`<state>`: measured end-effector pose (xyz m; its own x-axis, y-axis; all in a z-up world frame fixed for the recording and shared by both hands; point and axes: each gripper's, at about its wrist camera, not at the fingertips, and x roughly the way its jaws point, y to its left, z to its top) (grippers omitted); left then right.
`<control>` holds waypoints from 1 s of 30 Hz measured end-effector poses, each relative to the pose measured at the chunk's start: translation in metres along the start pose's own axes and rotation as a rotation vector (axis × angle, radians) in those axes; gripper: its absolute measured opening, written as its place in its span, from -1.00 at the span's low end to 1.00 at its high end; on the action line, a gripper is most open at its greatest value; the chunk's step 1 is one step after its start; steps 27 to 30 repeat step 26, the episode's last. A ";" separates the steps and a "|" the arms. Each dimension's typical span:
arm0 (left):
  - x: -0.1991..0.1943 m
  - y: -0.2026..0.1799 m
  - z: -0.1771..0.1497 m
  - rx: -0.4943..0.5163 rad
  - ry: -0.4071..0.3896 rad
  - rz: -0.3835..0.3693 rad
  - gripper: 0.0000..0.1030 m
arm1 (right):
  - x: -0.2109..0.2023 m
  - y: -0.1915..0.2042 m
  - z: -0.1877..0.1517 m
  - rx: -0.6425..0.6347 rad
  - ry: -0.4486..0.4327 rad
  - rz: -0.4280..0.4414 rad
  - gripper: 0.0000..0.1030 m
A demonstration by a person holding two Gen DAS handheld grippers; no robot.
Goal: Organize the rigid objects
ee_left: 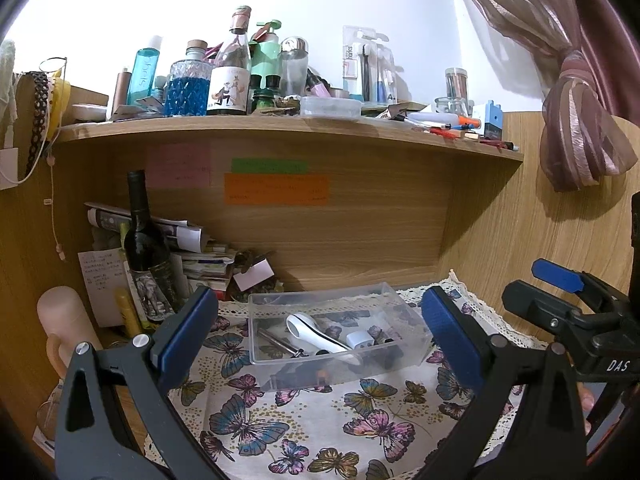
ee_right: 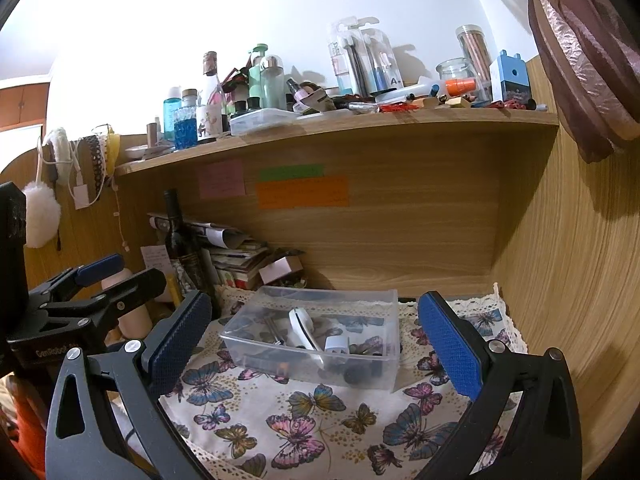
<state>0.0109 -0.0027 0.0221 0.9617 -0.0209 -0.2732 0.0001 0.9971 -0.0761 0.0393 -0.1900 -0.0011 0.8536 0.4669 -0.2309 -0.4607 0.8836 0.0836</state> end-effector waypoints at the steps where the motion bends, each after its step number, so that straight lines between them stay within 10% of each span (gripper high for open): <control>1: 0.000 0.000 0.000 -0.001 0.000 -0.001 1.00 | 0.000 0.000 0.000 0.000 -0.001 0.000 1.00; 30: 0.001 0.001 -0.001 -0.007 -0.011 -0.011 1.00 | 0.002 0.006 -0.001 -0.001 0.006 0.000 1.00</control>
